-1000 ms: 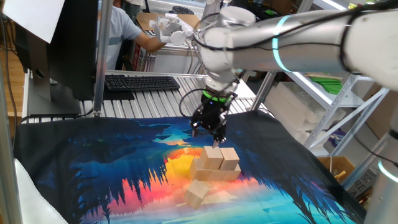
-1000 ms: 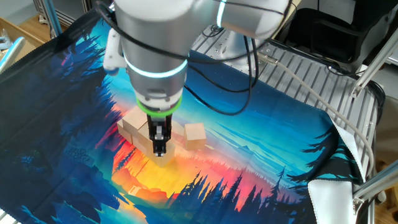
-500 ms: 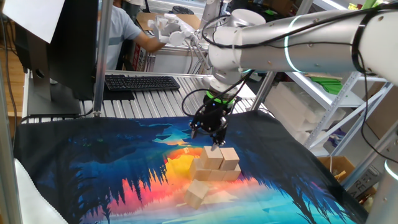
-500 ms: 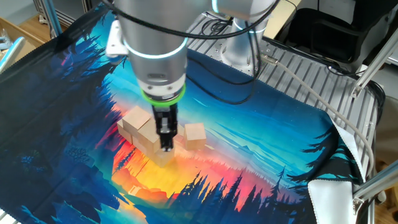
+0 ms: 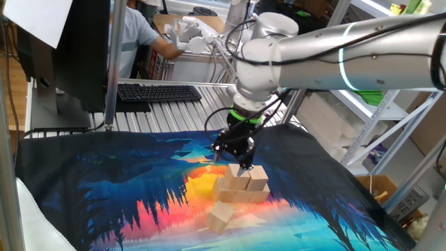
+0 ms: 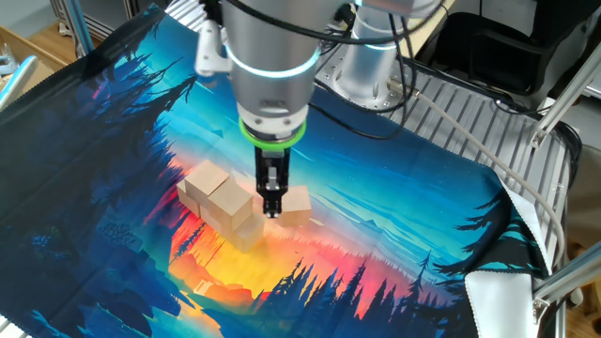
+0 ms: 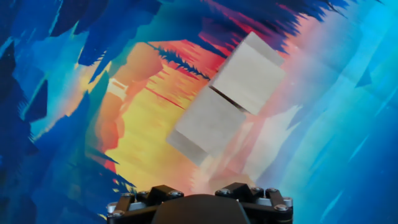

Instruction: Stack the blocks into a pyramid shape

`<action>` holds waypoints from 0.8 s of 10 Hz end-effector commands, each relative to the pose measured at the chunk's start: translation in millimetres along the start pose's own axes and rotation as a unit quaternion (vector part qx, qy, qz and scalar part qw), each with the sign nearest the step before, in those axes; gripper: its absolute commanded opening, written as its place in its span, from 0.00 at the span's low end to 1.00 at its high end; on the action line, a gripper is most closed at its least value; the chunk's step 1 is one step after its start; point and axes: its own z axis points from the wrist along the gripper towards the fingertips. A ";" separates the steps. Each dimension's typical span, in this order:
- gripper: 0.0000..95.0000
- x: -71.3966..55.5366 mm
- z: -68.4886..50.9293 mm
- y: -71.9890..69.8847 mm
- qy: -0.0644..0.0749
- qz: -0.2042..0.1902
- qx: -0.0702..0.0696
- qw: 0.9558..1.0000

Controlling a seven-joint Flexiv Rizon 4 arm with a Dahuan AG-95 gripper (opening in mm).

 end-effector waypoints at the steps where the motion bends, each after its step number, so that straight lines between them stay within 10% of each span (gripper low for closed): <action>1: 0.80 4.3 12.9 0.4 -0.011 -0.006 -0.010 1.000; 8: 0.80 5.2 18.2 2.6 -0.002 -0.018 0.002 1.000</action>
